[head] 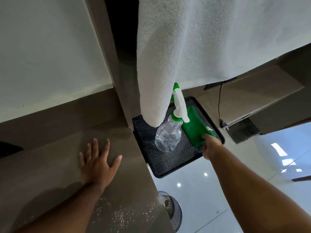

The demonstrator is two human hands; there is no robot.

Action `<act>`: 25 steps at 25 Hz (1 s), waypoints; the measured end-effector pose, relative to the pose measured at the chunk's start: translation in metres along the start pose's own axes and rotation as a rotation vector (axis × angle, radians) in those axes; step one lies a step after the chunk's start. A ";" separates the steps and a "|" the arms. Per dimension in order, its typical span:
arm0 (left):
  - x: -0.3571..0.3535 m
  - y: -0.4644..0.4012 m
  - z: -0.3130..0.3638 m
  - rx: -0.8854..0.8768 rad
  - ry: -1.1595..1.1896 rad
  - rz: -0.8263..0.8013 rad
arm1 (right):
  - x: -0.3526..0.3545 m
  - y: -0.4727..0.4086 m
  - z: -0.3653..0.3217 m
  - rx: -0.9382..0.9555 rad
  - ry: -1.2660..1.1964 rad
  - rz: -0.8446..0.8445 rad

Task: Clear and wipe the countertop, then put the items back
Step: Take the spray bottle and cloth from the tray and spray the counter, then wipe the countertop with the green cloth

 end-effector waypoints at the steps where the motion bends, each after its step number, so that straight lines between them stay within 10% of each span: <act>1: 0.000 0.000 0.000 -0.001 0.000 0.001 | -0.003 0.003 0.003 -0.012 -0.016 -0.041; 11: -0.002 0.000 -0.001 -0.005 0.030 -0.007 | -0.005 0.046 0.014 0.008 -0.409 -0.169; 25: 0.000 0.002 0.003 -0.042 0.064 -0.024 | 0.015 0.287 0.075 0.232 -0.267 -0.558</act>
Point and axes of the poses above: each hand's wrist, its own y-axis away from the middle knuckle, its own x-axis out of the back of the hand, z = x × y, the point moved 10 cm from there along -y, towards the middle knuckle, and after that the axes turned 10 degrees about -y, right-handed, at the moved point
